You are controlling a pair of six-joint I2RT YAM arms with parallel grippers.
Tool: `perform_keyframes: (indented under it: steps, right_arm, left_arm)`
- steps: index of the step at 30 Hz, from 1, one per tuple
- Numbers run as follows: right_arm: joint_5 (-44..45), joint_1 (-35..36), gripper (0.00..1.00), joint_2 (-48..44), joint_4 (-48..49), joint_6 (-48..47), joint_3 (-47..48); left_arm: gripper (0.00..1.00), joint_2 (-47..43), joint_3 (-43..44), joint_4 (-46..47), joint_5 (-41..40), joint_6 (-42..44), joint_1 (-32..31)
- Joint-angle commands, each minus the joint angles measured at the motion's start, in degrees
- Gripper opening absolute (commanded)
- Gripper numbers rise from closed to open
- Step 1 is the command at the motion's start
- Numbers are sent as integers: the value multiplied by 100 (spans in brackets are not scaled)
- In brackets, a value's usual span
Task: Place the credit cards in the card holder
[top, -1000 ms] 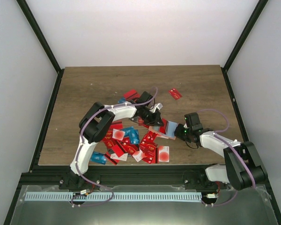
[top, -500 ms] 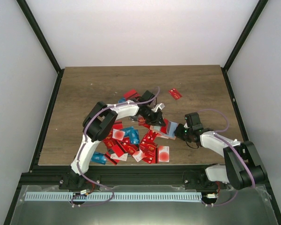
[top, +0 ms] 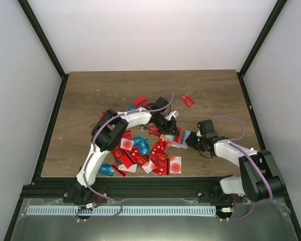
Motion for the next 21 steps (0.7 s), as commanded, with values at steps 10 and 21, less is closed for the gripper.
perform_keyframes:
  steps: [10, 21]
  right_arm:
    - [83, 20, 32, -625, -718, -280, 420]
    - [453, 14, 25, -187, -641, -389, 757]
  left_arm:
    - [23, 183, 171, -552, -892, 367, -195]
    - [57, 0, 602, -1347, -1512, 848, -196]
